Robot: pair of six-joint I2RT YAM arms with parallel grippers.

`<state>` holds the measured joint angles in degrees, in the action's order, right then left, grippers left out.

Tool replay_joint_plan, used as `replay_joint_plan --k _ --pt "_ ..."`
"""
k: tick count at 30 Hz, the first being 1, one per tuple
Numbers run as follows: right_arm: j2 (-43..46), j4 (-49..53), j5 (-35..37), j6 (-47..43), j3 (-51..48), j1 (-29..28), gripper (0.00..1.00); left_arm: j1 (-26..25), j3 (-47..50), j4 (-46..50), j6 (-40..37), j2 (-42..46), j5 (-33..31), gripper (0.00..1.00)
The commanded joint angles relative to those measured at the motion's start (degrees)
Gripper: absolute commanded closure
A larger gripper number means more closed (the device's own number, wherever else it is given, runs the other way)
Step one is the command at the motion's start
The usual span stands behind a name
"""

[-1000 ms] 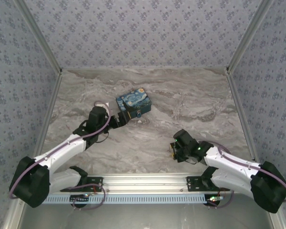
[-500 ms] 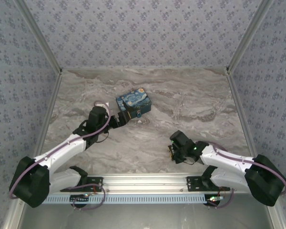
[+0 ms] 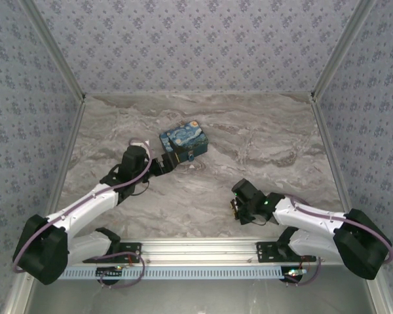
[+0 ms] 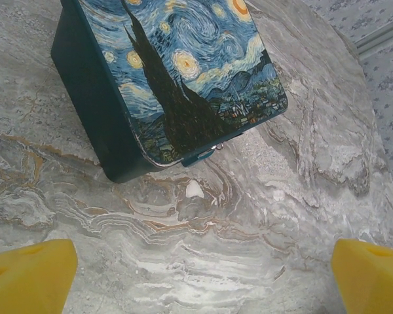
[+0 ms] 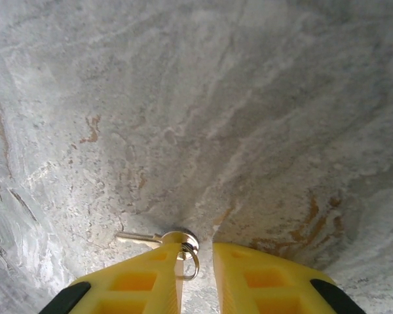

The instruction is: Unlock the padlock with the key

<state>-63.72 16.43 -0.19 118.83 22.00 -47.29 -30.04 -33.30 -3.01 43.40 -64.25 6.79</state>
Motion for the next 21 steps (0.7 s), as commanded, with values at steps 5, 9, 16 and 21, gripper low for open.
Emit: replay_joint_plan --k 5,9,16,21 --pt "-4.0 -6.1 3.9 7.2 -2.0 0.0 0.91 -0.4 -2.2 0.9 -1.1 0.6 -0.3 0.01" --pt "-3.5 -4.5 4.7 3.6 -1.0 0.3 0.99 -0.4 -2.5 1.3 -1.4 0.5 -0.3 0.01" --pt "0.4 -5.2 7.7 -11.1 -0.4 2.6 1.0 -0.4 -4.0 1.7 0.4 1.1 0.9 0.01" --pt "5.2 -12.5 8.9 -22.8 -3.0 5.4 1.0 -0.4 -6.9 2.0 2.3 1.4 3.3 0.01"
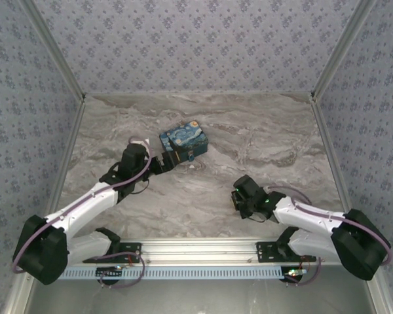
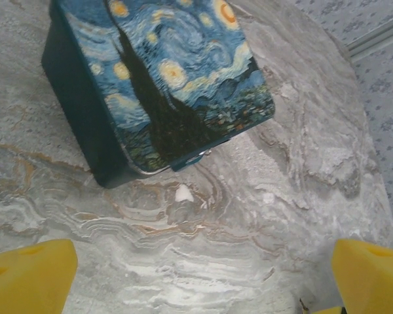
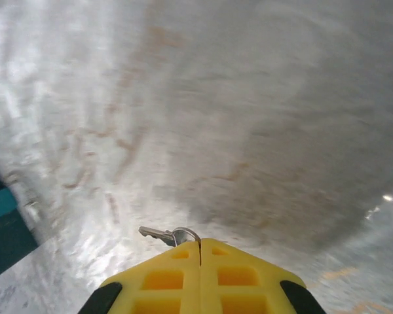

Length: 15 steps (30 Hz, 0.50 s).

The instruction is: Unlock the padlock with the key

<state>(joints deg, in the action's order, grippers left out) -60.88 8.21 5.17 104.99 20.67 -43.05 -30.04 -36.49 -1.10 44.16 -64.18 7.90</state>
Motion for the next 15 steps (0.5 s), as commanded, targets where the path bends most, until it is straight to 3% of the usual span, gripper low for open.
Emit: replay_joint_plan --k 1,8,15 --pt "3.4 -6.5 3.4 -11.1 -2.5 1.8 1.0 -0.4 -4.4 0.1 2.0 1.2 2.7 0.01" --pt "7.7 -17.9 -2.5 -26.1 -5.1 7.3 1.0 -0.4 -8.4 -1.6 5.6 -0.2 8.1 0.04" --pt "6.8 -30.9 -8.7 -33.3 -2.5 9.6 1.0 -1.4 -12.2 -7.2 7.5 -3.6 15.0 0.17"
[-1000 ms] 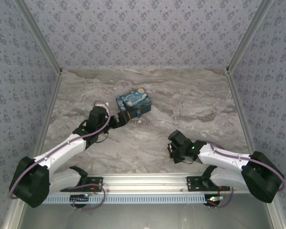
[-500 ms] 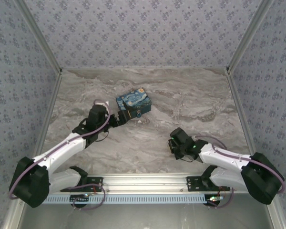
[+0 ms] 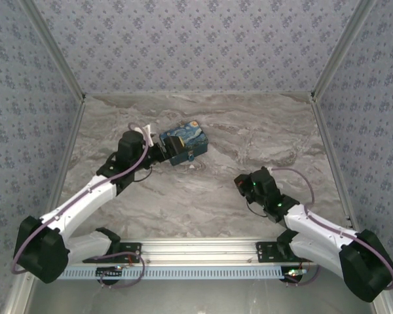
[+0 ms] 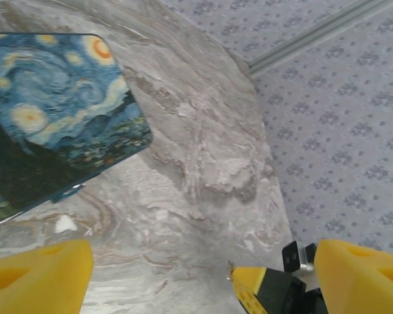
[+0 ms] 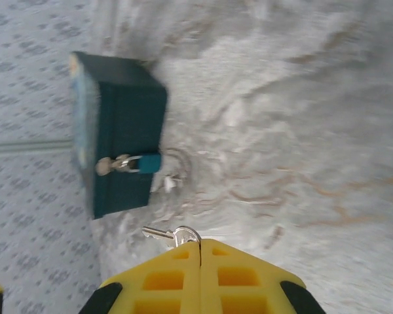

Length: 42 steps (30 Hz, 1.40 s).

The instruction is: Unlock the padlock with the key

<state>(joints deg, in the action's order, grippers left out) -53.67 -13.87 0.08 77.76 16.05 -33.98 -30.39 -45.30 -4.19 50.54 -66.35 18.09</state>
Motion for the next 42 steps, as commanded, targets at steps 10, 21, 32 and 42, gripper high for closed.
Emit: replay_joint_plan --k 10,21,32,42 --pt "-6.1 -19.4 -7.1 -6.7 11.8 -1.2 1.0 -6.4 -9.0 -9.4 -1.3 -7.8 6.4 0.36" --pt "-10.0 -21.5 -5.9 -5.3 15.3 -5.2 1.0 -9.3 -11.5 -11.3 -0.9 -12.3 6.9 0.46" --pt "-11.8 -22.4 -6.3 -5.1 16.3 -6.2 1.0 -9.5 -11.6 -11.1 -0.7 -13.1 6.5 0.6" --pt "-12.2 -21.6 -6.3 -5.1 16.9 -6.3 1.0 -9.6 -11.8 -10.3 -0.9 -13.1 6.3 0.76"
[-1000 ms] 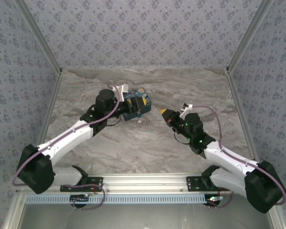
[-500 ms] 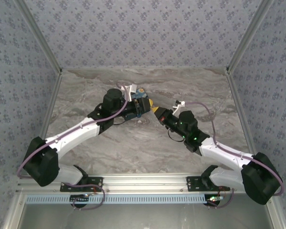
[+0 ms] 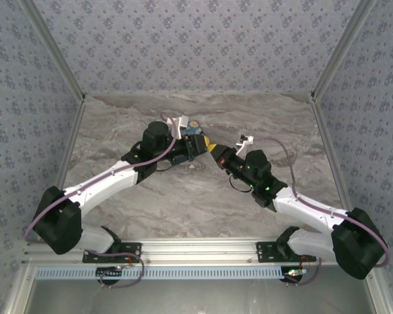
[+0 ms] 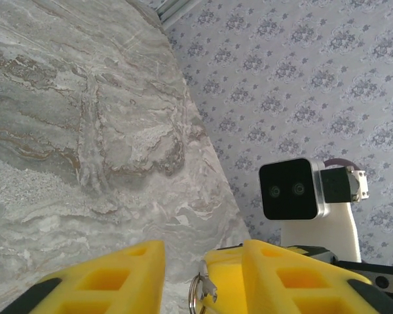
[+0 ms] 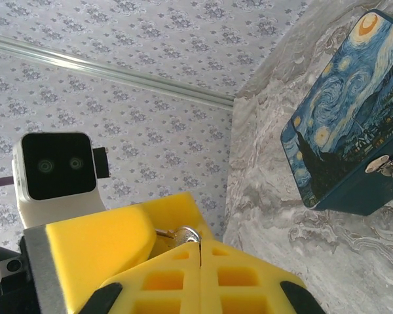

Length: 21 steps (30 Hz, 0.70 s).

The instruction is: Unlock the padlock with the key

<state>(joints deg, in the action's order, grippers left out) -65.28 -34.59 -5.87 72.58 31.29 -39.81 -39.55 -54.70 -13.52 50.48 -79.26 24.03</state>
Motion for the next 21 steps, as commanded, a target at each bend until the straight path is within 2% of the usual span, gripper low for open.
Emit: replay_joint_plan --k 1,6,8,12,16,19,21 --pt "-0.7 -0.7 -0.5 0.2 1.7 -0.4 1.0 -0.4 -2.4 -1.0 -0.9 -0.1 0.4 0.8" --pt "-1.1 3.5 -2.6 -2.3 3.4 -0.4 1.0 -0.4 -3.0 0.6 -2.1 0.4 0.0 1.0" --pt "-0.6 7.6 -3.8 -5.3 4.5 -0.4 1.0 -0.4 -3.8 3.2 -4.0 1.2 -0.8 1.0" --pt "2.1 15.6 -5.5 -12.3 5.0 0.5 0.83 -0.4 -4.9 8.7 -9.3 4.0 -2.9 1.0" --pt "5.6 17.4 -8.7 -17.2 3.1 3.3 0.64 -0.3 -5.7 12.2 -14.1 6.4 -2.2 1.0" --pt "7.5 13.6 -18.5 -20.0 2.1 8.2 0.44 0.0 -6.6 14.3 -17.7 7.6 -0.3 1.0" --pt "7.9 11.9 -26.2 -22.1 2.9 11.2 0.35 0.4 -6.6 14.1 -19.7 8.5 1.4 1.0"
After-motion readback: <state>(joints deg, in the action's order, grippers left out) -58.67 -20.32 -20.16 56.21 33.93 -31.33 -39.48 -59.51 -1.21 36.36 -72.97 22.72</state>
